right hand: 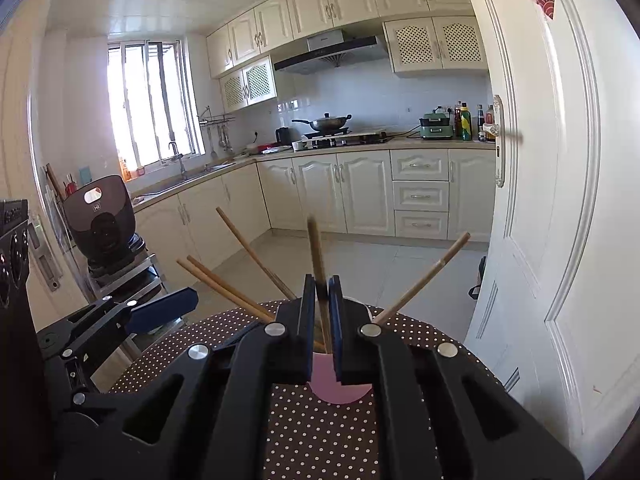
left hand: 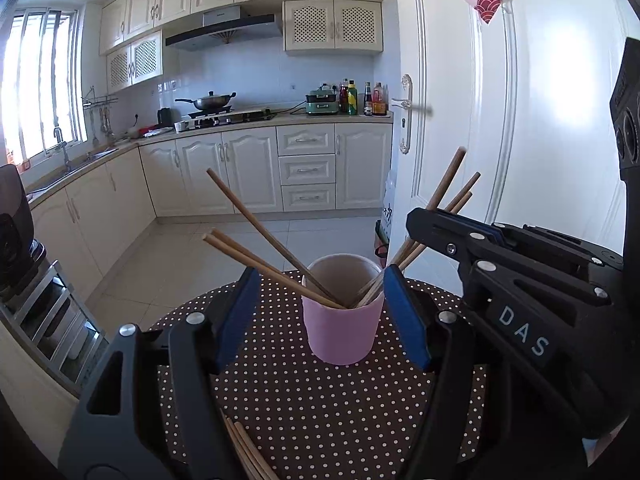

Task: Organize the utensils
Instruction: 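Withdraw both grippers from the cup back over the chopstick pile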

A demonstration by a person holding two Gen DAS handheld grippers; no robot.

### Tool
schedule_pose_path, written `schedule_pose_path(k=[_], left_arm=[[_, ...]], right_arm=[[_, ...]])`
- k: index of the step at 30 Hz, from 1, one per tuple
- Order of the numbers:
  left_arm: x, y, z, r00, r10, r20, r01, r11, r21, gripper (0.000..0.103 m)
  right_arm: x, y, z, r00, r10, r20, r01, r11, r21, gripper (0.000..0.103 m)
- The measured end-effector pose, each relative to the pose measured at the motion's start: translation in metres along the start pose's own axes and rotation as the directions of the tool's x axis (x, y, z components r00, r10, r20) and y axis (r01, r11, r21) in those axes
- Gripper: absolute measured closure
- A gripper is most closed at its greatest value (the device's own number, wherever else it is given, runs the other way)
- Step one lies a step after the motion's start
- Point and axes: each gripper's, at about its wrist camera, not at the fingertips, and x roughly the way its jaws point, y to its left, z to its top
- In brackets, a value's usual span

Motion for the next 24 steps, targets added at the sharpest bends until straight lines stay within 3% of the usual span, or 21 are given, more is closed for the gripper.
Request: schedule_pose_path(k=[13, 19, 24], left_arm=[[-0.061, 0.035, -0.010, 1.000, -0.003, 0.012, 0.004, 0.997, -0.074, 0.032], [-0.079, 0.057, -0.029, 0.997, -0.029, -0.077, 0.020, 0.992, -0.122, 0.031], [-0.076, 0.077, -0.061, 0.982, -0.050, -0.183, 0.020, 0.987, -0.162, 0.031]], right_arm=[[-0.047, 0.023, 0.005, 1.000, -0.001, 0.016, 0.001, 1.000, -0.026, 0.095], [-0.058, 0.043, -0.010, 0.999, 0.027, -0.029, -0.029, 0.997, -0.068, 0.094], [-0.045, 0.059, -0.039, 0.992, 0.051, -0.116, -0.061, 0.994, -0.092, 0.094]])
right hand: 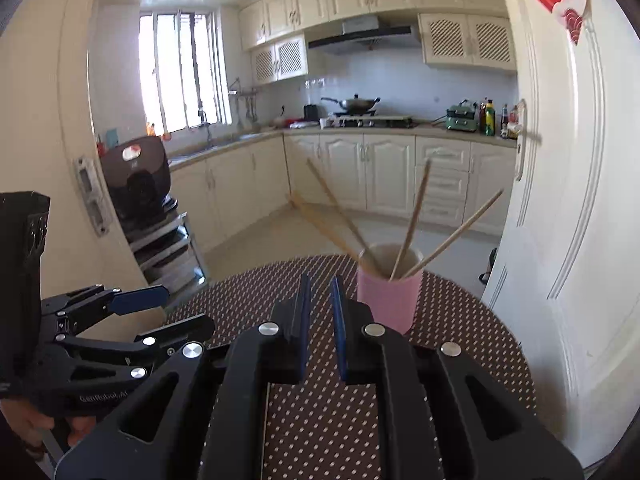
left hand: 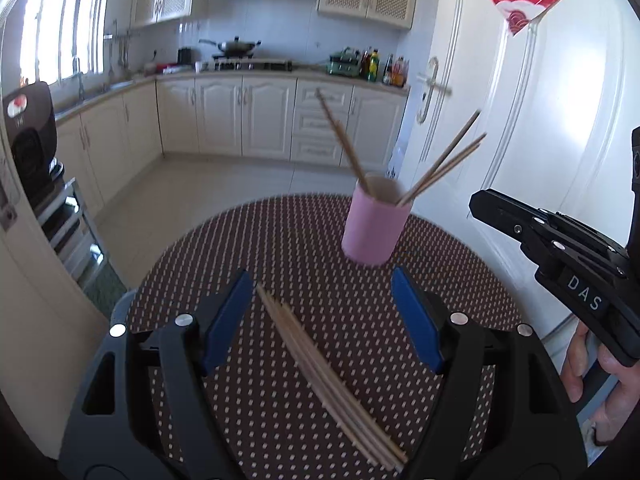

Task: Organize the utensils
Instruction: 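Withdraw both grippers from the cup back over the chopstick pile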

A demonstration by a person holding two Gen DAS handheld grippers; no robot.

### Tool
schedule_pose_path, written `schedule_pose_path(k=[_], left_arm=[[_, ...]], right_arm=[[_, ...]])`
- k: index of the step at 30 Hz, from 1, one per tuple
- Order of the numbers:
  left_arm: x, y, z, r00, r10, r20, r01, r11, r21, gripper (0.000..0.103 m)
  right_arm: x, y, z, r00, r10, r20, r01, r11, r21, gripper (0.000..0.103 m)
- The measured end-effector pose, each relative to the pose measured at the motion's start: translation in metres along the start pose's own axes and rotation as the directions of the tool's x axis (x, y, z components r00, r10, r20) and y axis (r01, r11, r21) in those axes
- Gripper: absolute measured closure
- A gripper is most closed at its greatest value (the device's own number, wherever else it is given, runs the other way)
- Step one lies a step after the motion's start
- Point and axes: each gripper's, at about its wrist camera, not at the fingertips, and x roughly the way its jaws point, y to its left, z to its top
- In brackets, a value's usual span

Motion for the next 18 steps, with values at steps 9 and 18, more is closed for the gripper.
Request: schedule_pose_path(k=[9, 18], left_arm=[[0.059, 0.036, -0.046, 0.972, -0.029, -0.234, 0.004, 0.994, -0.108, 0.034], [0.102, 0.038, -0.065, 0.937, -0.021, -0.348, -0.024, 0.992, -0.126, 0.063]], right_arm=[[0.062, 0.011, -0.047, 0.960, 0.084, -0.269, -0.068, 0.995, 0.068, 0.090], [0.094, 0.007, -0.073, 0.910, 0.130, -0.394, -0.085, 0.988, 0.130, 0.084]])
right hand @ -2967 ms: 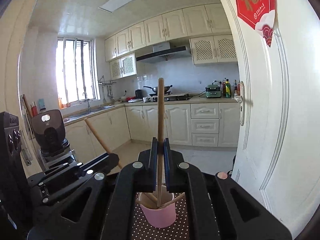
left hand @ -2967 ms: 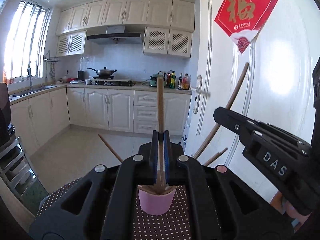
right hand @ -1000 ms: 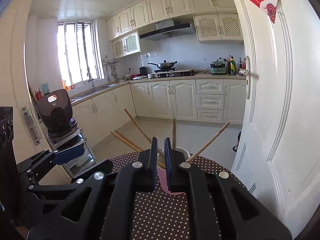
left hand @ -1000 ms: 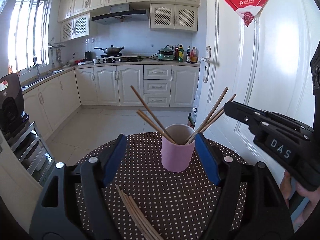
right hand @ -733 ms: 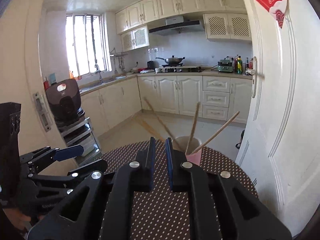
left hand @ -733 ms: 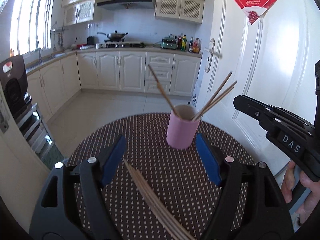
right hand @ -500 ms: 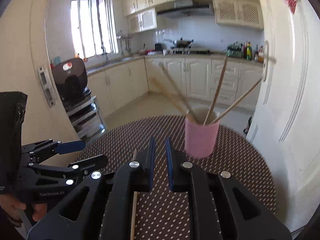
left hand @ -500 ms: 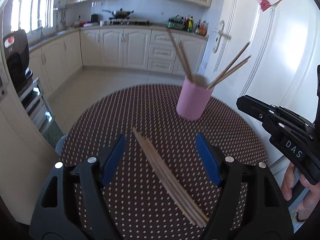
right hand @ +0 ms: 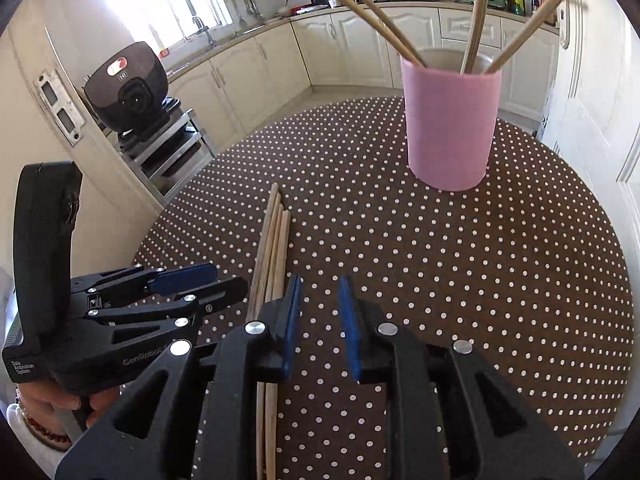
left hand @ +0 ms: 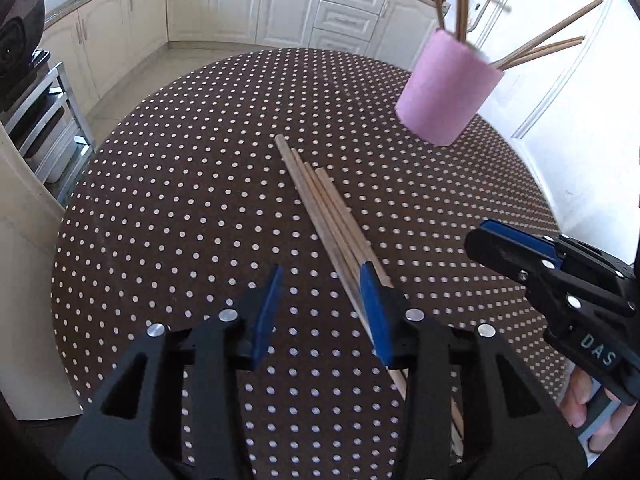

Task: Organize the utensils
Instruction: 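Withdraw both grippers from the cup back over the chopstick pile, then close the left gripper on a chopstick while the right gripper grasps another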

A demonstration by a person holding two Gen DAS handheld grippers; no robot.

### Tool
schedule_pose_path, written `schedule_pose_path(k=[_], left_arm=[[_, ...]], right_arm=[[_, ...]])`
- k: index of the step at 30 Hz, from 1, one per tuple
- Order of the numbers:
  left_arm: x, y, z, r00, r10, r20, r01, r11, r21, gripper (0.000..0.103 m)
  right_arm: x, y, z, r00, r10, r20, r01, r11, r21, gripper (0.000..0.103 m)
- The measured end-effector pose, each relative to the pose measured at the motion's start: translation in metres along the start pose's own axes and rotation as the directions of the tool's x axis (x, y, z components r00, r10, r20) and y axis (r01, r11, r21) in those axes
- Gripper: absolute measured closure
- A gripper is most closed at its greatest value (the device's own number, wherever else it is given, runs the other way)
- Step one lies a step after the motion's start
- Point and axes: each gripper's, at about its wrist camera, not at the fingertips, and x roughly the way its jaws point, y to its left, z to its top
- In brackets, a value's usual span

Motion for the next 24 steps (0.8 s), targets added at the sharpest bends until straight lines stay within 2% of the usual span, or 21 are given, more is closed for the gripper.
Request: schedule_pose_path(k=[9, 19, 24], left_arm=[[0.013, -0.005, 0.006, 0.999, 0.031, -0.012, -0.031, 1.000, -0.004, 0.063], [0.025, -0.024, 0.025, 0.992, 0.120, -0.035, -0.120, 0.993, 0.012, 0.060], [0.038, -0.018, 0.034, 0.984, 0.174, -0.039, -0.172, 0.984, 0.046, 0.068]], right_arm=[[0.007, 0.000, -0.002, 1.000, 0.012, -0.019, -0.012, 1.000, 0.004, 0.081], [0.010, 0.002, 0.002, 1.000, 0.002, -0.024, -0.001, 1.000, 0.003, 0.079], [0.014, 0.006, 0.006, 0.999, -0.010, -0.042, 0.010, 1.000, -0.009, 0.078]])
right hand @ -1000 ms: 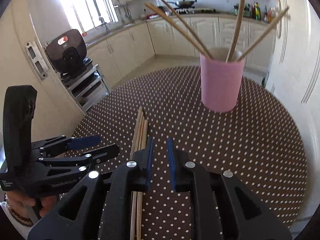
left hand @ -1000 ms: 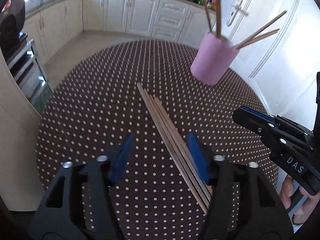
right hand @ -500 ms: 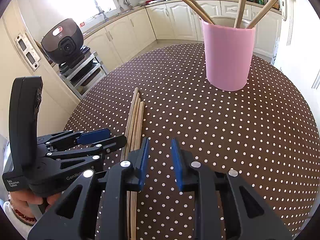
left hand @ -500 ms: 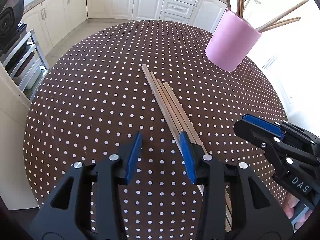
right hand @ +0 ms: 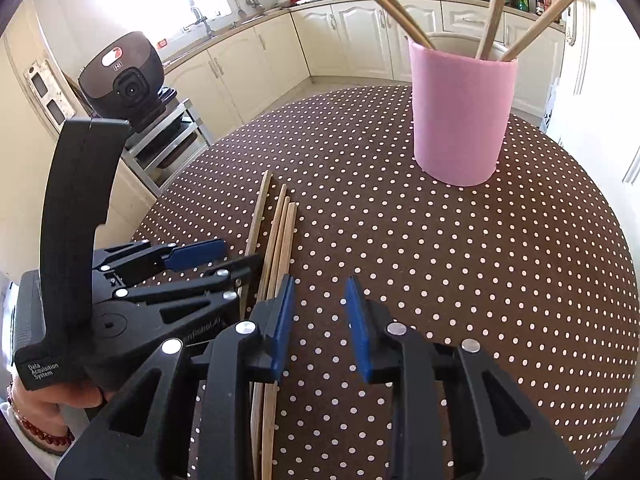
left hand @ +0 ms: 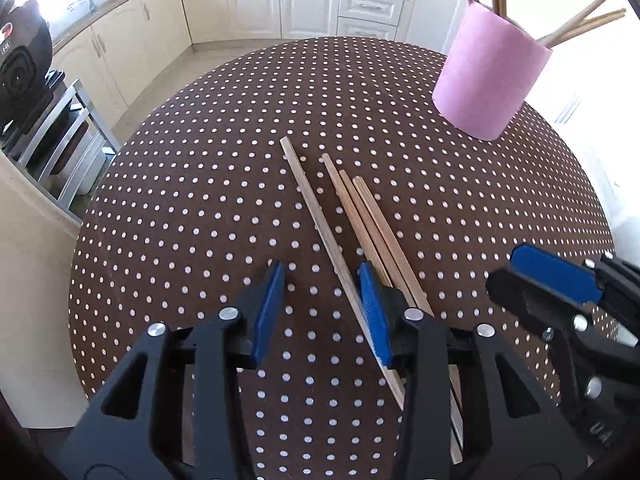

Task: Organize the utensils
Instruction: 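Close the left gripper on a chopstick while the right gripper grasps another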

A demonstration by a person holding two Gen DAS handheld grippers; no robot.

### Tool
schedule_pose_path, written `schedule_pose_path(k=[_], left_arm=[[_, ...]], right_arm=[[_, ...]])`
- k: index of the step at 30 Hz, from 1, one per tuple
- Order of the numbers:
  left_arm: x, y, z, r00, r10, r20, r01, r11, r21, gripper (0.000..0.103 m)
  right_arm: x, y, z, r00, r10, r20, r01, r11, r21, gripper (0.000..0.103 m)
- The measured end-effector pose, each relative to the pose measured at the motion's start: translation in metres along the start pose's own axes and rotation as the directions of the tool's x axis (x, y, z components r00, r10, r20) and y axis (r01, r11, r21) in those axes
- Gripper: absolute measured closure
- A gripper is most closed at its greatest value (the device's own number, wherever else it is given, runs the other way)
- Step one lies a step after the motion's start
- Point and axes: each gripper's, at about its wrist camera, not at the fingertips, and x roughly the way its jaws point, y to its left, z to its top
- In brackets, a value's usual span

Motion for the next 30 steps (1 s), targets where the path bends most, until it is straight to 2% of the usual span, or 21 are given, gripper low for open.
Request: schedule_pose_path(k=[2, 6, 11, 18, 25, 26, 27, 30], left_arm=[[0.002, 0.000, 0.003, 1.000, -0.004, 0.000, 0.004, 1.000, 0.018, 0.072], [0.001, 0.017, 0.003, 0.999, -0.050, -0.013, 0.051, 0.999, 0.015, 0.087], [-0.002, 0.038, -0.004, 0.997, -0.072, -0.026, 0.073, 0.997, 0.035, 0.090], [-0.005, 0.039, -0.010, 0.996, -0.083, -0.025, 0.084, 0.996, 0.043, 0.090], [-0.005, 0.039, -0.010, 0.996, -0.091, -0.024, 0.092, 0.995, 0.045, 0.090], [-0.004, 0.039, -0.010, 0.996, -0.092, -0.024, 0.092, 0.995, 0.044, 0.090], [-0.004, 0.039, -0.009, 0.996, -0.090, -0.023, 0.091, 0.995, 0.044, 0.090], [-0.003, 0.037, -0.008, 0.996, -0.087, -0.021, 0.087, 0.995, 0.039, 0.090]], right_arm=[[0.005, 0.003, 0.003, 1.000, -0.006, -0.023, 0.006, 1.000, -0.009, 0.078], [0.018, 0.011, 0.008, 0.998, 0.005, -0.064, -0.007, 0.999, -0.031, 0.078], [0.033, 0.024, 0.014, 0.996, -0.011, -0.087, 0.005, 0.998, -0.068, 0.078], [0.052, 0.036, 0.023, 0.991, -0.087, -0.106, 0.074, 0.990, -0.117, 0.079], [0.064, 0.033, 0.031, 0.988, -0.092, -0.128, 0.077, 0.990, -0.116, 0.080], [0.066, 0.035, 0.033, 0.987, -0.091, -0.131, 0.076, 0.990, -0.118, 0.081], [0.069, 0.036, 0.033, 0.985, -0.103, -0.136, 0.086, 0.988, -0.126, 0.088], [0.072, 0.043, 0.033, 0.982, -0.145, -0.120, 0.125, 0.979, -0.162, 0.093]])
